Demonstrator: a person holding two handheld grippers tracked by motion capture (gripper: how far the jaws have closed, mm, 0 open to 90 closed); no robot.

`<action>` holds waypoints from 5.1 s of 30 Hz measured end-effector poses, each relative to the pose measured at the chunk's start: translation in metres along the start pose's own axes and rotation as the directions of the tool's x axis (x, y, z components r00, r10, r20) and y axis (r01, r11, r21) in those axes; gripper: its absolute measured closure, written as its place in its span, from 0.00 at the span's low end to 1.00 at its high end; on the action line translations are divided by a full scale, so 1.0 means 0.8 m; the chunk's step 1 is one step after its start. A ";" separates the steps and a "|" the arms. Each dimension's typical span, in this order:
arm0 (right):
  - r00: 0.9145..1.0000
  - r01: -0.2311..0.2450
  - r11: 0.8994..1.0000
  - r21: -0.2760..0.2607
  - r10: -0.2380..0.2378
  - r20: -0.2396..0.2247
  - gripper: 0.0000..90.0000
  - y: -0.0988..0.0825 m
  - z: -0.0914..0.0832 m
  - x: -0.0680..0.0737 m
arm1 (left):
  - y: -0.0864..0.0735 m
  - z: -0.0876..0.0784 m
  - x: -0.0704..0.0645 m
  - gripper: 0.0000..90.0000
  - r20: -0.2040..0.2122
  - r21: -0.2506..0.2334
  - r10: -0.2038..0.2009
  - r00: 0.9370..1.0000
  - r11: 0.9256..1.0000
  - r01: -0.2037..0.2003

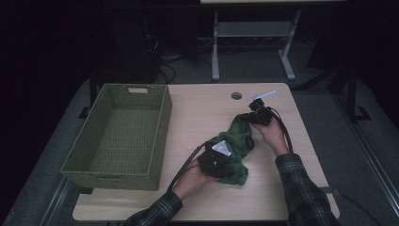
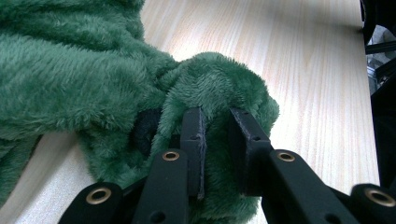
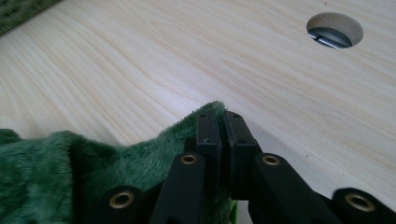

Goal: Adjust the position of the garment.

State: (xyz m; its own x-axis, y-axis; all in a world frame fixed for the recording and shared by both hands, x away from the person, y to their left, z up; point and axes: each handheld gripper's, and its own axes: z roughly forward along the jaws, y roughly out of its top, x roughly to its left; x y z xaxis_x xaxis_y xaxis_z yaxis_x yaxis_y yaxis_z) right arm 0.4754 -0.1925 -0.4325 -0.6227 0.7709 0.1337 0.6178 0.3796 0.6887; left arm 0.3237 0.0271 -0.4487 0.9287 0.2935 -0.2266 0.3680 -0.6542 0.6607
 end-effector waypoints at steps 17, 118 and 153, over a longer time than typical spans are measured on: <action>0.995 0.046 0.986 -0.163 -0.060 -0.081 0.96 0.019 -0.059 0.015 | -0.001 0.000 0.002 0.85 0.001 0.002 -0.004 1.000 1.000 0.003; 0.853 0.277 0.957 -0.088 -0.288 -0.436 0.96 -0.173 -0.100 0.187 | -0.022 -0.086 -0.001 0.77 -0.128 -0.137 -0.110 0.986 0.986 0.093; 0.876 0.318 0.948 -0.004 -0.295 -0.383 0.96 -0.178 -0.088 0.156 | -0.022 -0.050 0.015 0.68 -0.166 -0.002 -0.090 0.982 0.996 0.091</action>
State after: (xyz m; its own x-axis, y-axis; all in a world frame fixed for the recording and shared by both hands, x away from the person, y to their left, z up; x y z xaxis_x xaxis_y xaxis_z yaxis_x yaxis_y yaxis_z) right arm 0.2761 -0.1864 -0.4637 -0.9111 0.3673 0.1869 0.3862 0.6030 0.6980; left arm 0.3266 0.0696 -0.4344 0.8711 0.4631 -0.1635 0.4512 -0.6233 0.6387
